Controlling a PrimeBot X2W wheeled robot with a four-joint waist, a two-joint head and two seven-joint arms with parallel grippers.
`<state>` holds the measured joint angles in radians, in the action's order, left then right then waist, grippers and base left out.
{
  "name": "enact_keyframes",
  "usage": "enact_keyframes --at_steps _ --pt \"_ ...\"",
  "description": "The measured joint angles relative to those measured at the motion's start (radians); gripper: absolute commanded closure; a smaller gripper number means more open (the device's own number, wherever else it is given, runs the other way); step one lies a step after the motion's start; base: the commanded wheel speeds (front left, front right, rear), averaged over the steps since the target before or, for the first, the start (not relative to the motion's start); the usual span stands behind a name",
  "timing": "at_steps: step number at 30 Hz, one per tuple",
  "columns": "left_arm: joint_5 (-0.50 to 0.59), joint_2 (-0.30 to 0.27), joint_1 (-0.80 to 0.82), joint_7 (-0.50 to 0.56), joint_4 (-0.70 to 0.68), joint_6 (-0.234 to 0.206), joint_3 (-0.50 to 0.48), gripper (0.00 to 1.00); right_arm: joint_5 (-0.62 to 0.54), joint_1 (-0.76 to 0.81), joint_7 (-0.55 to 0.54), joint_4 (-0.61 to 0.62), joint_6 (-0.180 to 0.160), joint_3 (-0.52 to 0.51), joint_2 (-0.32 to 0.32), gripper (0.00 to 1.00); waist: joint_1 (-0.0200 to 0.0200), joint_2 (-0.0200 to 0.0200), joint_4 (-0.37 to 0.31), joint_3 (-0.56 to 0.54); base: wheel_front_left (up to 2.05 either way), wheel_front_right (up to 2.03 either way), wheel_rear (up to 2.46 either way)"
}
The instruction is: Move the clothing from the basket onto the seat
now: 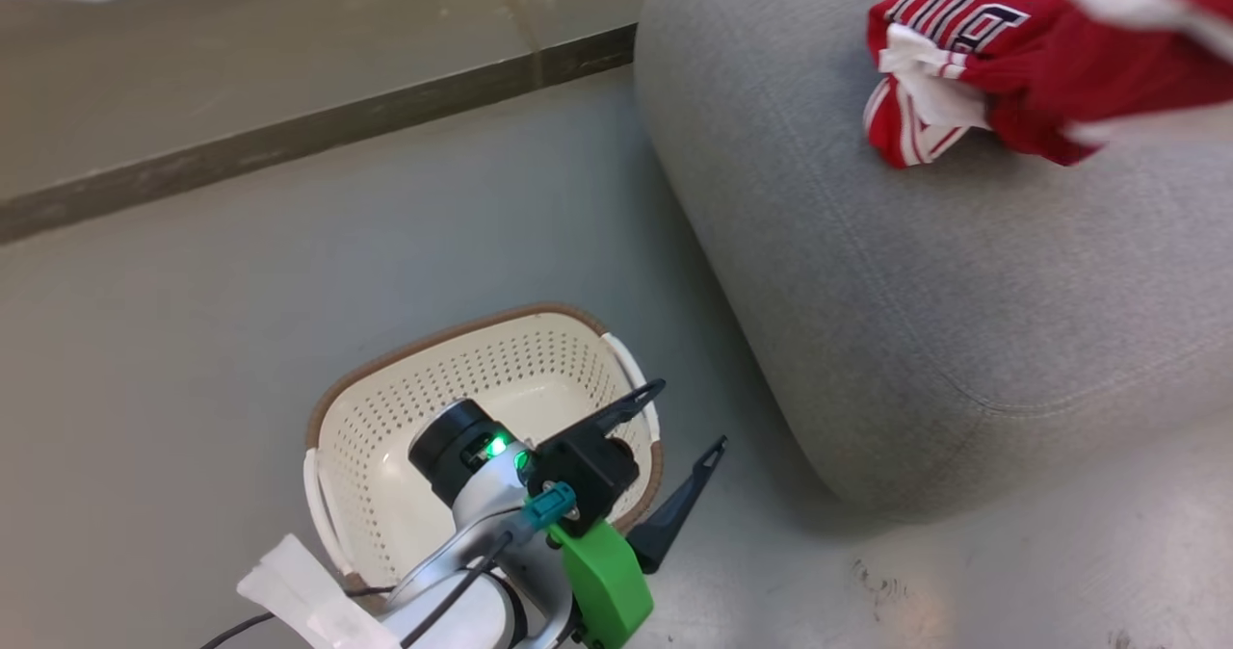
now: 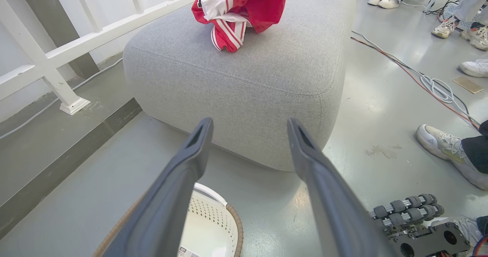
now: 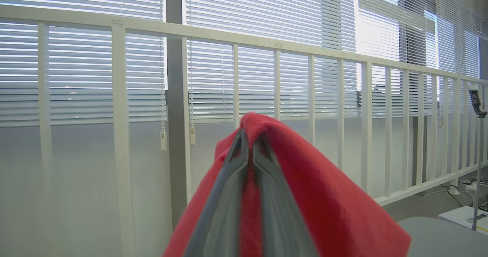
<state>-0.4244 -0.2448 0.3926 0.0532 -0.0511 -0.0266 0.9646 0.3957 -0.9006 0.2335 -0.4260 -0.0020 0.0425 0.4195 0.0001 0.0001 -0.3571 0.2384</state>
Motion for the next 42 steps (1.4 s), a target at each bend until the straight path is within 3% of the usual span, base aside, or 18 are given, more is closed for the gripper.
enact_keyframes --at_steps 5,12,21,30,40,41,42 --pt "0.011 0.002 0.008 0.011 -0.02 0.0 0.006 0.0 0.001 -0.024 -0.02 -0.06 -0.001 -0.03 0.056 1.0 0.0 0.0 0.031 0.032 0.0 0.0 0.0" --pt "0.027 -0.003 0.037 0.027 -0.042 -0.002 0.003 0.0 0.02 -0.023 -0.032 -0.137 0.002 -0.032 0.052 1.0 0.0 0.0 0.067 0.097 0.0 0.0 0.0" --pt "0.062 -0.026 0.076 0.035 -0.056 -0.006 -0.016 0.0 0.049 0.028 -0.032 -0.248 0.002 -0.036 -0.002 1.0 0.0001 0.0 0.093 0.183 0.0 0.0 0.0" --pt "0.064 -0.034 0.089 0.035 -0.054 -0.006 -0.024 0.0 0.098 0.09 -0.042 -0.394 0.013 -0.034 -0.095 1.0 0.0001 0.0 0.105 0.247 0.0 0.0 0.0" --pt "0.064 -0.035 0.1 0.034 -0.05 -0.003 -0.026 0.0 0.099 0.052 -0.035 -0.445 0.024 -0.036 -0.081 1.0 0.0001 0.0 0.111 0.255 0.0 0.0 0.0" --pt "0.064 -0.037 0.1 0.034 -0.045 0.0 -0.026 0.0 0.098 0.045 -0.031 -0.448 0.027 -0.034 -0.081 0.57 0.0 -0.0001 0.111 0.253 0.0 0.0 0.0" --pt "0.063 -0.037 0.1 0.034 -0.039 0.0 -0.026 0.0 0.096 0.042 -0.031 -0.452 0.028 -0.031 -0.081 0.0 0.0 0.0 0.111 0.249 0.0 0.0 0.0"
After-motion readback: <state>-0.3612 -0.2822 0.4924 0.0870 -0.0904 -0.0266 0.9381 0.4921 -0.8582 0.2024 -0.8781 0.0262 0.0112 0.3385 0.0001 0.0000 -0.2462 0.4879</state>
